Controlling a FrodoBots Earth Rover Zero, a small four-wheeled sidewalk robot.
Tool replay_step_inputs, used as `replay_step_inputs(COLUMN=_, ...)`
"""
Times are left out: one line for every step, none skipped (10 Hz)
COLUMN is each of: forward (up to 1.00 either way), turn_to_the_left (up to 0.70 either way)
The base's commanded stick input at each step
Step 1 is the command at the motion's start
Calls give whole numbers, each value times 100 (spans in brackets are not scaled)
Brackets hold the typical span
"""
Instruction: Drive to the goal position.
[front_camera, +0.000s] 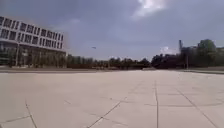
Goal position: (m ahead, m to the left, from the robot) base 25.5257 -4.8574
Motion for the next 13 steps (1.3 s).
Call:
replay_step_inputs(forward=70, turn_to_the_left=0)
replay_step_inputs(forward=70, turn_to_the_left=-27)
replay_step_inputs(forward=70, turn_to_the_left=-35)
replay_step_inputs(forward=70, turn_to_the_left=-22)
replay_step_inputs(forward=70, turn_to_the_left=0)
replay_step_inputs(forward=70, turn_to_the_left=0)
replay_step_inputs(forward=70, turn_to_the_left=0)
replay_step_inputs(forward=70, turn_to_the_left=0)
replay_step_inputs(forward=70, turn_to_the_left=0)
replay_step_inputs(forward=70, turn_to_the_left=0)
replay_step_inputs(forward=70, turn_to_the_left=0)
replay_step_inputs(forward=70, turn_to_the_left=0)
replay_step_inputs(forward=70, turn_to_the_left=0)
